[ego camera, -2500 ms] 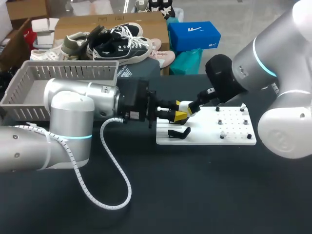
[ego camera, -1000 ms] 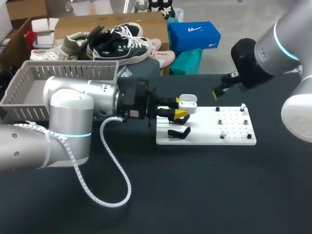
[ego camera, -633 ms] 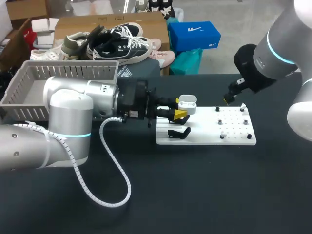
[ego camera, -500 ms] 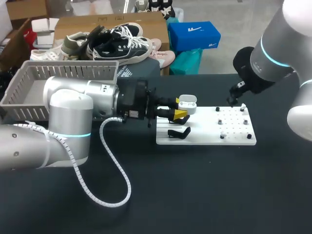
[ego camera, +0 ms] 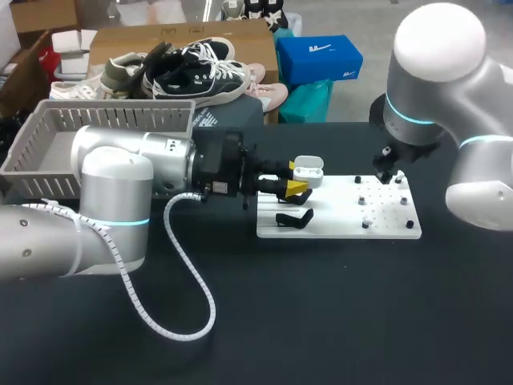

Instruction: Pick up each earbud case from the left stands, insert the matching earbuds, close the lid, and place the case in the box.

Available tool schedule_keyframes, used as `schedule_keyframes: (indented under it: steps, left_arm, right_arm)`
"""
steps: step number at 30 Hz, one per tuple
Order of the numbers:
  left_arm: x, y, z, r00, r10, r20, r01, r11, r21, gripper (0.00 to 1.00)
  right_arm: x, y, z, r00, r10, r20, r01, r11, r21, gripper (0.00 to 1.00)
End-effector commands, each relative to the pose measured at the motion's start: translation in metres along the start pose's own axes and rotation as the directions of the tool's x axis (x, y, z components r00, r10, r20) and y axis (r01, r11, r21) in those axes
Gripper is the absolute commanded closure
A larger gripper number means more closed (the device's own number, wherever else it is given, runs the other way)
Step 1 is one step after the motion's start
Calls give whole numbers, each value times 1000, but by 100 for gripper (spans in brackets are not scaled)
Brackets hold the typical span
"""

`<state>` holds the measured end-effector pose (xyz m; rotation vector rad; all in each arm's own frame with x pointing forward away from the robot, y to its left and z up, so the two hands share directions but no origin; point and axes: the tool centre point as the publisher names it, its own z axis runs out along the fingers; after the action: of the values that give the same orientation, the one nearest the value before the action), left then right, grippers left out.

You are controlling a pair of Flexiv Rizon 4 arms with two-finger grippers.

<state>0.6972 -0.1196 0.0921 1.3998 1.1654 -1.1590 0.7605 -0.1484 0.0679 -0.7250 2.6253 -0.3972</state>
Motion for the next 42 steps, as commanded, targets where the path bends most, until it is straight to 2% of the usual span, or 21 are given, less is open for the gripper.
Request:
schedule_keyframes:
  steps: [1,2,5,8,11,12,23,29,34,37,42]
  left_arm:
    - [1,1,0,1000,1,2,-1,1000,2,100]
    - [1,1,0,1000,1,2,-1,1000,2,100]
    - [1,1,0,1000,1,2,-1,1000,2,100]
    - [1,1,0,1000,1,2,-1,1000,2,100]
    - [1,1,0,1000,1,2,-1,1000,2,100]
    - [1,1,0,1000,1,2,-1,1000,2,100]
    - [1,1,0,1000,1,2,-1,1000,2,100]
    - [1,1,0,1000,1,2,-1,1000,2,100]
    - [1,1,0,1000,1,2,-1,1000,2,100]
    - [1,1,0,1000,1,2,-1,1000,2,100]
    - [1,1,0,1000,1,2,-1,1000,2,100]
  right_arm:
    - [-10,3,11,1000,6,-27,-6,1000,17,13]
    - [-10,3,13,999,10,-32,-9,1000,13,15]
    - [-12,3,18,999,18,-48,-17,1000,11,30]
    - [-11,3,24,997,31,-77,-31,1000,5,33]
    - [-9,2,29,994,42,-102,-42,999,4,48]
    - [-9,2,30,993,46,-107,-46,999,4,51]
    - [-5,1,39,985,87,-149,-87,996,7,56]
    - [-4,1,42,982,96,-162,-95,995,12,63]
    - [-1,1,45,980,102,-172,-102,995,14,65]
    - [0,0,47,979,104,-176,-103,995,14,71]
    - [0,1,48,978,105,-180,-105,994,14,74]
